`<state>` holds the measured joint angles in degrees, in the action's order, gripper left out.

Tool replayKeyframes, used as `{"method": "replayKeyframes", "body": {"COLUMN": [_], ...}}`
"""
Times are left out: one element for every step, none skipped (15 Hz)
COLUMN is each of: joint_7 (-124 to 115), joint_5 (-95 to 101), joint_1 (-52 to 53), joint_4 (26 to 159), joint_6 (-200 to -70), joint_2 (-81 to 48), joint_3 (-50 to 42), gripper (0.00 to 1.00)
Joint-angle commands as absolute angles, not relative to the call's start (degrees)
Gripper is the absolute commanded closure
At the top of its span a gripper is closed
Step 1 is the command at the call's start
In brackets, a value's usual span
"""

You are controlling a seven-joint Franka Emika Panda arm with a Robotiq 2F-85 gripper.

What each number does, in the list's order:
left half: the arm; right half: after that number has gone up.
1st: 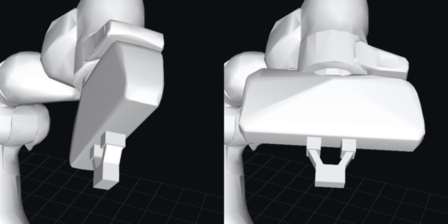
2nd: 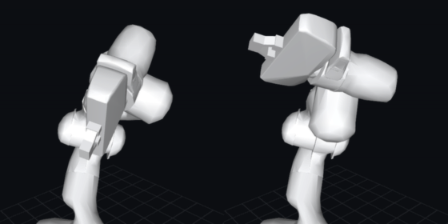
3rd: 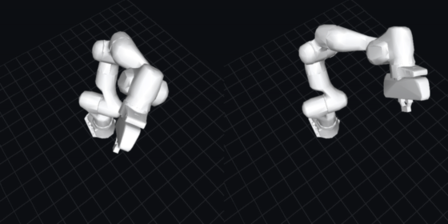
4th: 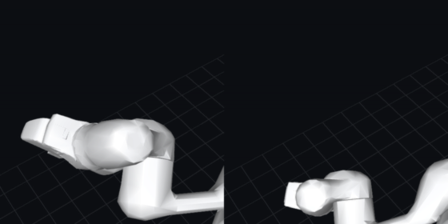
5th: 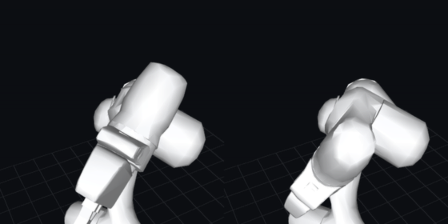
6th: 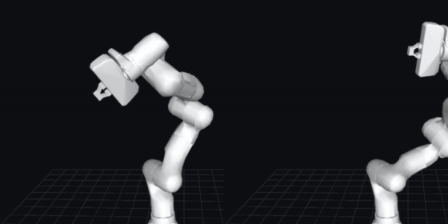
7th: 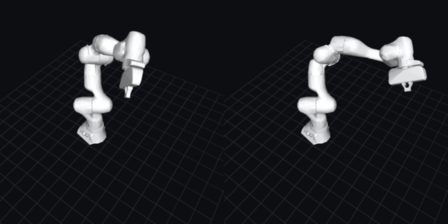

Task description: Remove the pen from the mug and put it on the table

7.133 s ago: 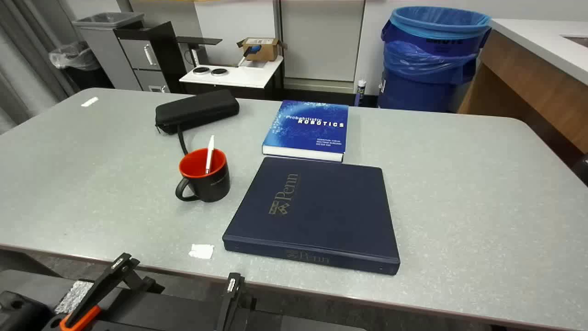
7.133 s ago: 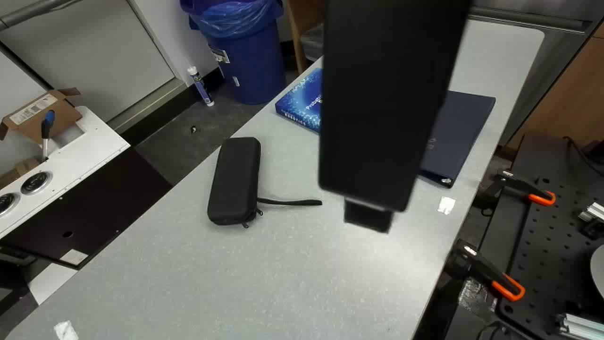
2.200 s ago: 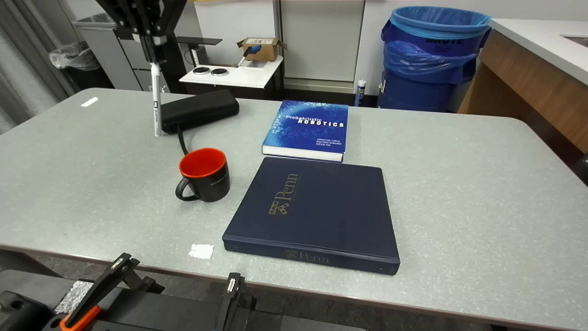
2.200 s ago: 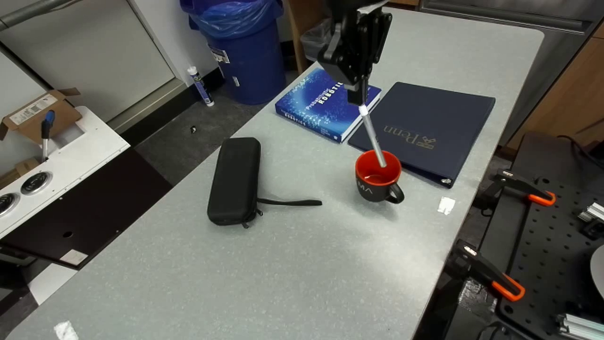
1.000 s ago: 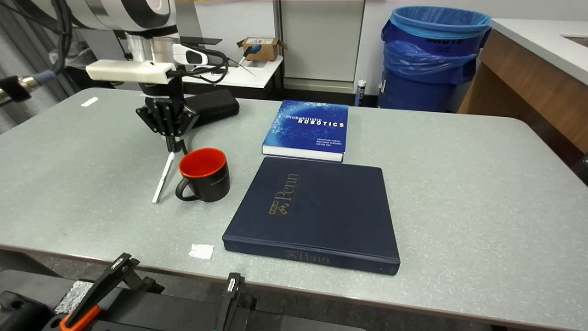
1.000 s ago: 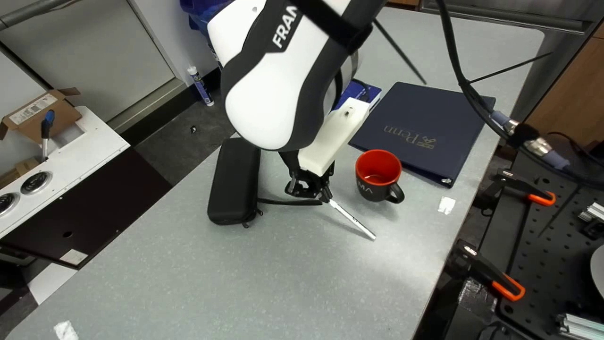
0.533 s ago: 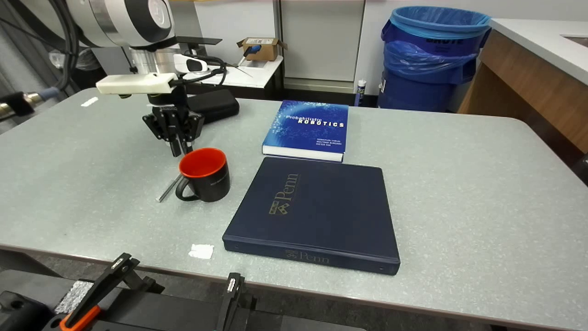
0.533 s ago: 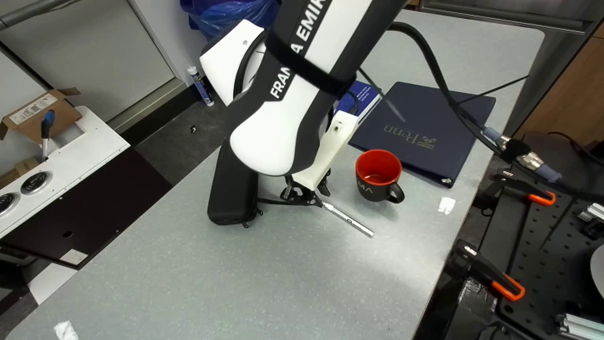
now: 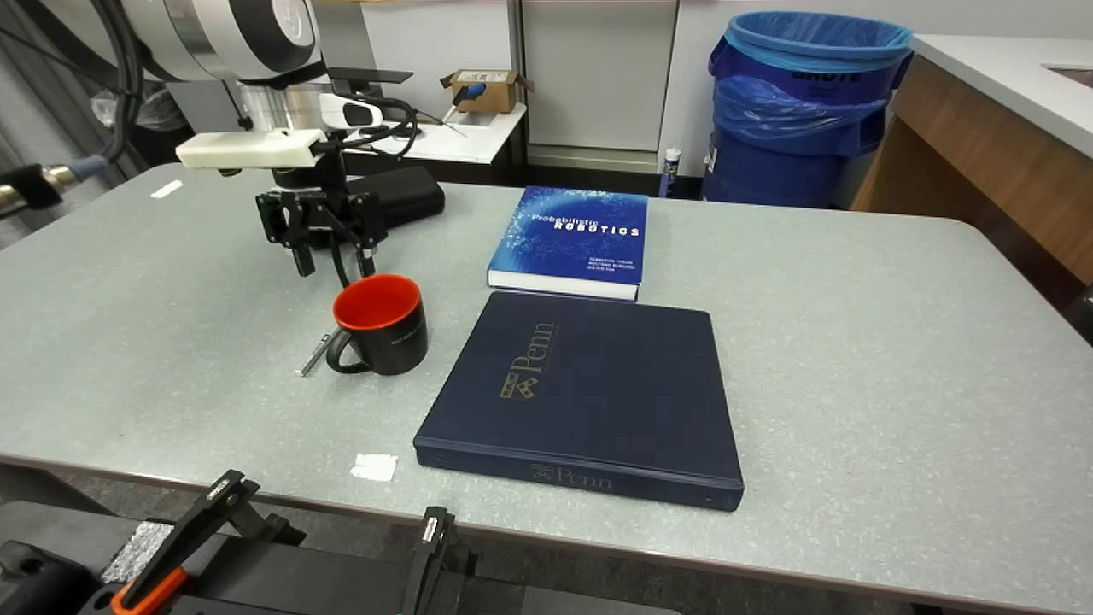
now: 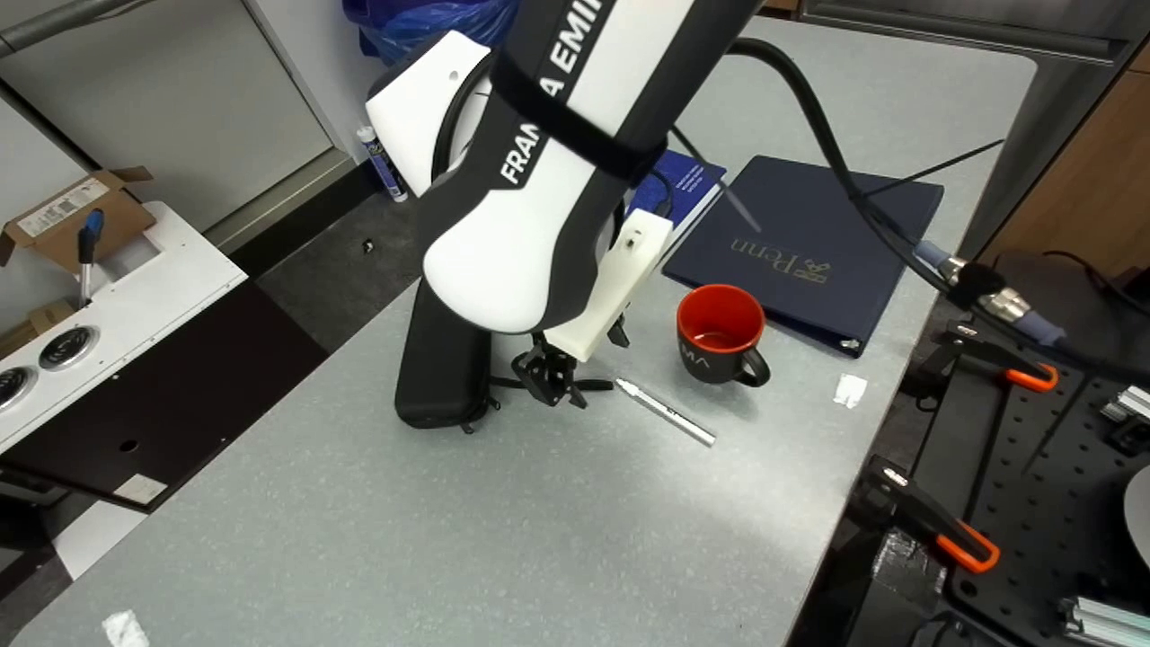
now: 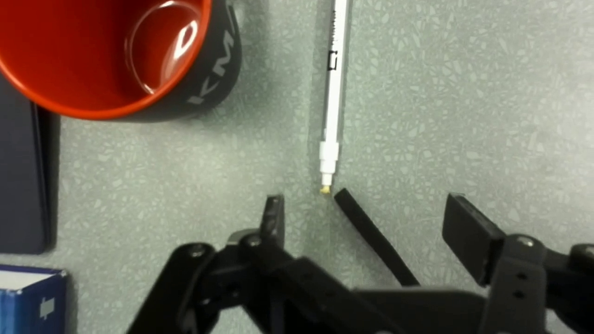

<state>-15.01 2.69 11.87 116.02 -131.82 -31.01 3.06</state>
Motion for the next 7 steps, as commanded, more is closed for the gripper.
{"method": "replayKeyframes", "body": {"joint_7": [-17.19, -17.62, -15.69, -15.93, -16.01, -16.04, -16.06], "joint_5": [2.8, 3.03, 2.6, 2.59, 2.59, 2.59, 2.59], "joint_1": [12.5, 12.65, 11.97, 11.98, 11.99, 11.98, 11.98], "joint_4": [114.77, 114.58, 115.56, 115.51, 115.48, 115.47, 115.46], "joint_6": [-131.56, -130.52, -131.62, -131.61, -131.61, -131.61, -131.61], "joint_2": [-31.23, -31.06, -31.03, -31.02, -31.02, -31.02, -31.02], "joint_3": [2.38, 2.21, 2.91, 2.87, 2.85, 2.83, 2.82], "gripper": [0.0, 0.0, 0.0, 0.0, 0.0, 0.0, 0.0]}}
